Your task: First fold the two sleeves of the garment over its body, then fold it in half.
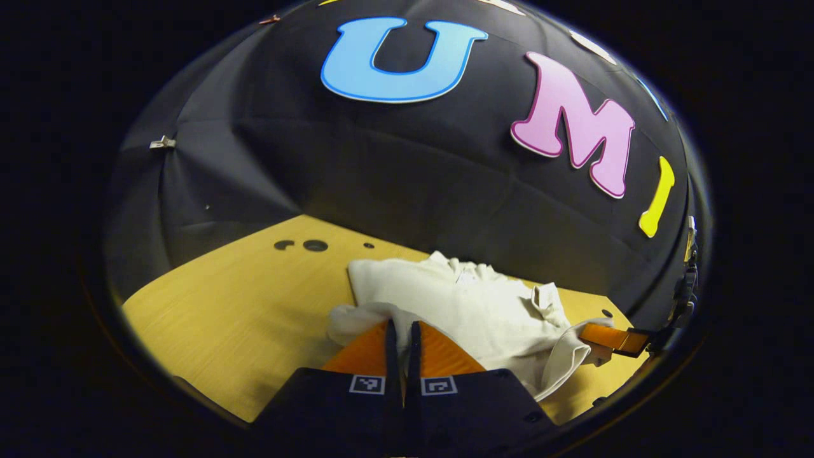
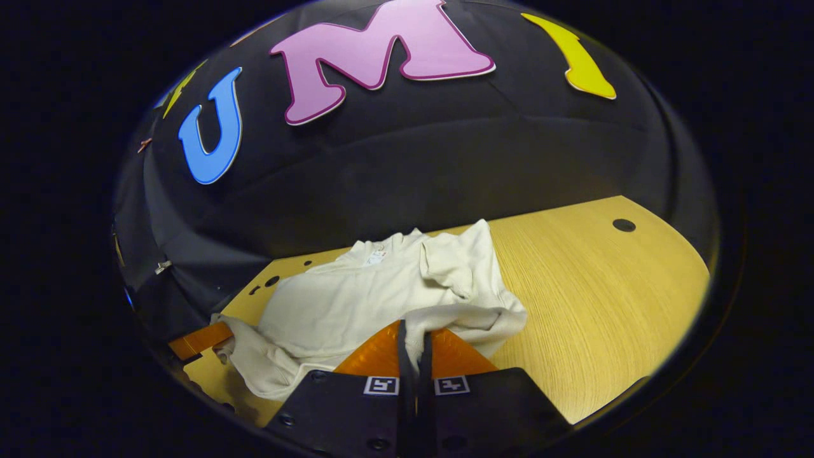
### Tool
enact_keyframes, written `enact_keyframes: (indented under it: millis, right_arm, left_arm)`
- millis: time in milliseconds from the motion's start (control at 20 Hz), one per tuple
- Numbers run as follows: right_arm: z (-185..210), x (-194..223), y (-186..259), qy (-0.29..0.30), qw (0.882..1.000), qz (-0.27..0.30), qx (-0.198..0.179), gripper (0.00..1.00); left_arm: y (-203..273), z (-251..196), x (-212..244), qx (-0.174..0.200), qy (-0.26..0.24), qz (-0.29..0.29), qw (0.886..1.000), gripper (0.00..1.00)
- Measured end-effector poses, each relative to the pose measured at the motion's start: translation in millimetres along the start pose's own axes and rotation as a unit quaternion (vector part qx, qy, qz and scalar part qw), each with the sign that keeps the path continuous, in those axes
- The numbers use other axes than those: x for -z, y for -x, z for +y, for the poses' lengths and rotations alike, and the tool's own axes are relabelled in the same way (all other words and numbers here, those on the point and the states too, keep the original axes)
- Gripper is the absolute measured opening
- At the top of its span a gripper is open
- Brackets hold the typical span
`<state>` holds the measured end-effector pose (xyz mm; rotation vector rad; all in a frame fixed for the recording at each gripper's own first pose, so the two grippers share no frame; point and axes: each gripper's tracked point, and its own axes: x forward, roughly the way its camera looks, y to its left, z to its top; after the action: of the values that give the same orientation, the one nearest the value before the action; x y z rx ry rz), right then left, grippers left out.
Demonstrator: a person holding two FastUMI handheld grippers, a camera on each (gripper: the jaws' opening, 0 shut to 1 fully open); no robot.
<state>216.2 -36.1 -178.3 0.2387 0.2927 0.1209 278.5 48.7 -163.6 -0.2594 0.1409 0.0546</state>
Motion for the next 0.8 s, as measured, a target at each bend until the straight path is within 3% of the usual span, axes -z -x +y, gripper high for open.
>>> enact_keyframes:
  millis: [400,550,800]
  right_arm:
    - [-3.9,-56.5,-76.8,-0.005,0.999,-0.038,0.006,0.05]
    - [-15.9,-68.1,-102.3,0.024,0.999,-0.045,0.017,0.05]
    - [-35.2,-72.3,-148.8,0.023,0.998,-0.036,0.037,0.05]
  left_arm:
    - [-83.3,-19.5,-56.5,0.005,-0.019,-0.049,0.999,0.06]
    - [-116.1,-11.8,-59.0,-0.008,-0.042,-0.038,0.998,0.06]
    - [-172.9,1.3,-60.9,-0.028,-0.056,-0.022,0.998,0.06]
